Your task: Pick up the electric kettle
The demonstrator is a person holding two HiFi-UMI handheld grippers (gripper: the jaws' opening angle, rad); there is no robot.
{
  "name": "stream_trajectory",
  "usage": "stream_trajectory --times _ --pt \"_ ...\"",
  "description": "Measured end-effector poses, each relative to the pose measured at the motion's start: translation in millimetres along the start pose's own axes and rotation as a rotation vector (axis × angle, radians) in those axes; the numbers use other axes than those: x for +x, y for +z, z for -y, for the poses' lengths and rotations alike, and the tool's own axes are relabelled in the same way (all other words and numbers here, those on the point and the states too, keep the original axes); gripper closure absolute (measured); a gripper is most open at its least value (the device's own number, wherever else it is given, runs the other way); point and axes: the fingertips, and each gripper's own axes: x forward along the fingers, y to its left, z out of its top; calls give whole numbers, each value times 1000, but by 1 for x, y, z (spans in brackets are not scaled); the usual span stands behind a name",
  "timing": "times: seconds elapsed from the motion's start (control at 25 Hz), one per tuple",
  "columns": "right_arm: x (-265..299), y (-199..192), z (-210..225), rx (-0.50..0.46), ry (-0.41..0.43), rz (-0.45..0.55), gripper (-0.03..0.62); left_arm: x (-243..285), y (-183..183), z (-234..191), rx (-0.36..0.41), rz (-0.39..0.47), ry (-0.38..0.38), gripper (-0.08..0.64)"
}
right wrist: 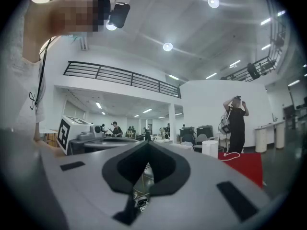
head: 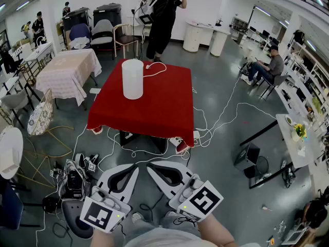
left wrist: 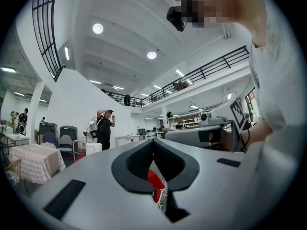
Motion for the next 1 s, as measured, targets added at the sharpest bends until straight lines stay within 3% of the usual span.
stream_trajectory --times 0.6,1.0 --pt "22 -7 -8 8 -7 -5 586 -11 -6 -21 -15 7 -4 549" --pt "39 -24 1 34 -68 -9 586 -8 -25 -46 -3 -13 -41 549"
